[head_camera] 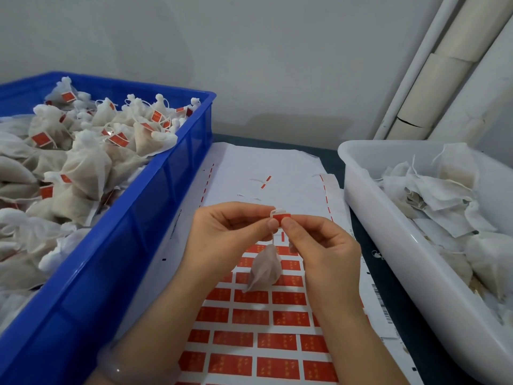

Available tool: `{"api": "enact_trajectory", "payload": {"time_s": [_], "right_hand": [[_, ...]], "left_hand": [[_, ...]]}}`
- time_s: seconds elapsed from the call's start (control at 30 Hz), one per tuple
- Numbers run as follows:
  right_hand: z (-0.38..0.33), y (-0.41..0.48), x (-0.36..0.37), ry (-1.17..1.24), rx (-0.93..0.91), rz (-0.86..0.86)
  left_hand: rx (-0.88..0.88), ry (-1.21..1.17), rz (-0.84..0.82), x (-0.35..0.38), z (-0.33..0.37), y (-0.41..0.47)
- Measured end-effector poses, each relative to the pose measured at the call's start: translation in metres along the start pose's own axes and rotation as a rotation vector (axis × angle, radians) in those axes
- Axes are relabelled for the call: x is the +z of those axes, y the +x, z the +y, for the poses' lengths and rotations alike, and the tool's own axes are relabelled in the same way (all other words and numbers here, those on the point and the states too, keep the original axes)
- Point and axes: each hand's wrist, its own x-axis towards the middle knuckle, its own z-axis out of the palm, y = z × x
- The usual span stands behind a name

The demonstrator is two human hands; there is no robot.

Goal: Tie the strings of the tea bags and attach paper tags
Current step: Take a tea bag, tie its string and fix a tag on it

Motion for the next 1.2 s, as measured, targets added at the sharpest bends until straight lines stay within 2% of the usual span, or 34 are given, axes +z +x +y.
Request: {"api": "enact_trajectory", "payload": {"time_s": [0.3,0.53,0.7,0.9,1.1,1.2], "right_hand": [[0.003,0.000,0.002,-0.063,-0.038,0.020],[0.006,0.001,0.001,-0.049,-0.064,-0.031],[0.008,0.002,0.001,-0.056,-0.063,-0.140],[0.010,0.003,0.000,-0.042,-0.100,-0.133],[0.014,0.002,0.003,-0.131,-0.199,-0.136],[0.011,0.002,0.002,-0.101,-0.206,-0.165]], "left_hand": [[0.014,0.000,-0.007,-0.001,0.001,0.000],[0.030,0.002,0.001,-0.002,-0.001,0.001],[0.016,0.020,-0.015,-0.004,-0.001,0.003],[0.035,0.036,-0.017,-0.005,-0.003,0.003],[0.111,0.043,-0.047,-0.005,-0.007,0.002],[0.168,0.065,-0.028,-0.005,-0.006,0.001]]}}
